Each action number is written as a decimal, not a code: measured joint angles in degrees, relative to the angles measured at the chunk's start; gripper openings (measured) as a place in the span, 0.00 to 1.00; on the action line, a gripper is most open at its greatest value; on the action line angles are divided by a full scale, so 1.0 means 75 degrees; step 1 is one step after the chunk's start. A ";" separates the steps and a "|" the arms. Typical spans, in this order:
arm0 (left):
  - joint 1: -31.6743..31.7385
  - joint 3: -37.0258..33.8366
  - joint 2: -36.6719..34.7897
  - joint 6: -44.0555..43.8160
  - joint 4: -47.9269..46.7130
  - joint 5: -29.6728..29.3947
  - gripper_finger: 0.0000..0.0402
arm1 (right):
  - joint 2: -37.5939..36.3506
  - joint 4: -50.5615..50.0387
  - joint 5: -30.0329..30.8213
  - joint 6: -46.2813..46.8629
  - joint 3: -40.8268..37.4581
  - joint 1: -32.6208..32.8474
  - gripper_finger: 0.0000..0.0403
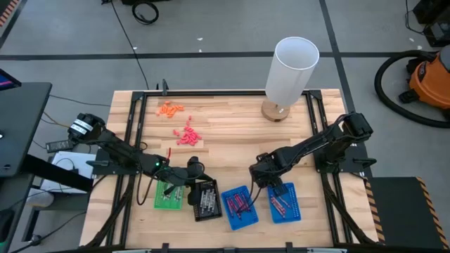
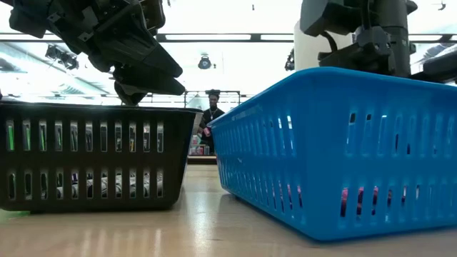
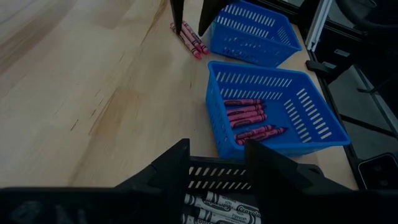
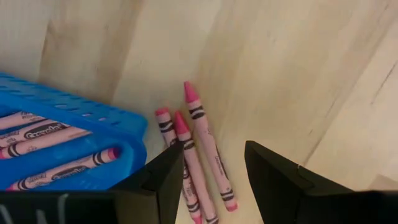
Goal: Sort crayons
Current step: Put the pink crayon into the right blue bin
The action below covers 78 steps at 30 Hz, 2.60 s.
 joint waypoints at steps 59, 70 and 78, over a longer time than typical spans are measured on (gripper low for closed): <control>0.0000 0.0000 0.0000 0.0071 0.0058 -0.0003 0.41 | -0.0019 0.0948 0.1412 -0.0076 -0.0636 -0.0253 0.06; 0.0000 0.0000 0.0000 0.0134 0.0055 -0.0003 0.41 | -0.0571 -0.0986 0.0865 0.3148 0.0858 -0.0132 0.09; -0.0029 0.0000 0.0000 0.0064 0.0055 -0.0003 0.41 | -0.1003 -0.1692 -0.0663 0.5572 0.0990 0.0572 0.10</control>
